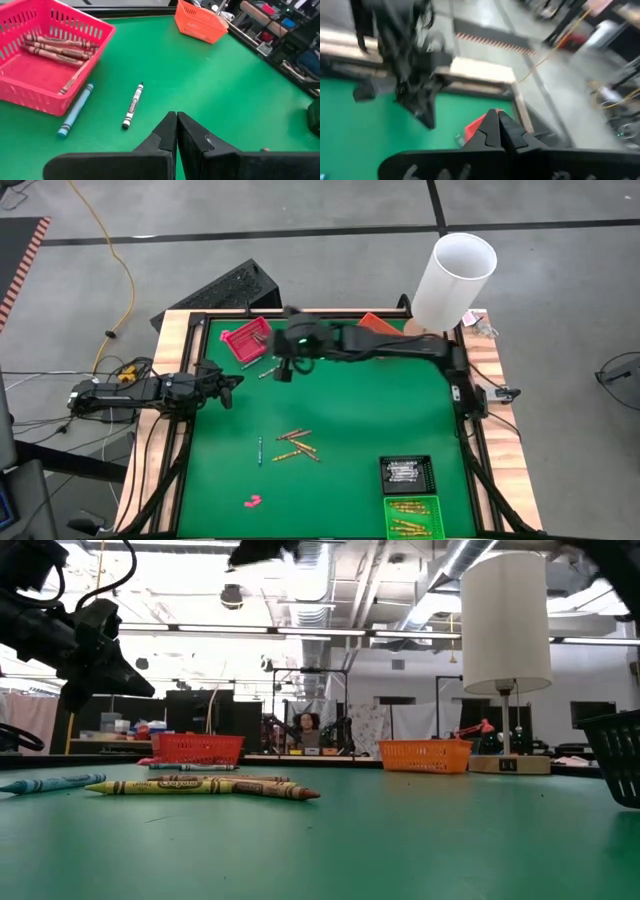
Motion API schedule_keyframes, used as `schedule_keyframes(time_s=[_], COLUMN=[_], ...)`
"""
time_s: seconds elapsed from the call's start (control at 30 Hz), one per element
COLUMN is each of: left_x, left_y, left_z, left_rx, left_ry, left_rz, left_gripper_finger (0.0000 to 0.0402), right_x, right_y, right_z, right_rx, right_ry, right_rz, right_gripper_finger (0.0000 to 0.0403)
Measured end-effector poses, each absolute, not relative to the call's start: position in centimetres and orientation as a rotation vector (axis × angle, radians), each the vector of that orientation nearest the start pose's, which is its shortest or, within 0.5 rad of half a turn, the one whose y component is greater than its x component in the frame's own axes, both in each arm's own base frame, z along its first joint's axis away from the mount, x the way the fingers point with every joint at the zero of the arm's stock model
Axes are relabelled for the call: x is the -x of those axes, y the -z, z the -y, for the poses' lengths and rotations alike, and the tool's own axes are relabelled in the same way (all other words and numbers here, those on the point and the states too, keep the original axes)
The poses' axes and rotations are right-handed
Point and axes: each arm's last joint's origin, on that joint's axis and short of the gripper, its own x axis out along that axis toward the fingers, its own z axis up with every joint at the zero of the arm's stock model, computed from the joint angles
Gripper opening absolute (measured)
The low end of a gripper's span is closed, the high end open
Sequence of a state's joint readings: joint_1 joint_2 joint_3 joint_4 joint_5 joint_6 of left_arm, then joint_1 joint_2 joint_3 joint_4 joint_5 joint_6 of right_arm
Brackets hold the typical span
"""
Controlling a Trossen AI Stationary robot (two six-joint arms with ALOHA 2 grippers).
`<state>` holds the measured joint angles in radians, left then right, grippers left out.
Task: Sort crayons
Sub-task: Put the blue crayon into the orange bin
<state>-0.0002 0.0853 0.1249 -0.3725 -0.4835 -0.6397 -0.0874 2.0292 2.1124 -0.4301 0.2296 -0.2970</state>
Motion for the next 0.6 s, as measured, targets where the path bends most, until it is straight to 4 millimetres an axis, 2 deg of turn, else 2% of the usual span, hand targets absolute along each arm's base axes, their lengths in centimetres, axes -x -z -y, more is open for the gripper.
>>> schedule_keyframes(time_s=[0.17,0.3,0.4,0.5,0.6], left_x=[-8.8,-9.0,-9.5,-9.8,-9.8], left_y=[-16.6,-16.4,-17.0,-18.0,-18.7], left_z=[-1.3,-1.2,-1.1,-1.1,-1.2], left_rx=[0.562,0.537,0.634,0.644,0.655], left_ry=[-0.565,-0.522,-0.462,-0.417,-0.451], left_rz=[-0.152,-0.198,-0.129,-0.037,0.050], left_gripper_finger=[0.0000,0.0000,0.0000,0.0000,0.0000], right_x=[-40.8,-35.4,-32.6,-31.4,-30.5], right_y=[-45.5,-50.7,-52.5,-52.9,-53.3], right_z=[1.4,-1.0,-2.1,-2.8,-3.7], right_rx=[0.386,0.417,0.407,0.413,0.415], right_ry=[0.345,0.414,0.468,0.497,0.494], right_rz=[-0.290,-0.169,-0.136,-0.149,-0.145], right_gripper_finger=[0.0000,0.0000,0.0000,0.0000,0.0000])
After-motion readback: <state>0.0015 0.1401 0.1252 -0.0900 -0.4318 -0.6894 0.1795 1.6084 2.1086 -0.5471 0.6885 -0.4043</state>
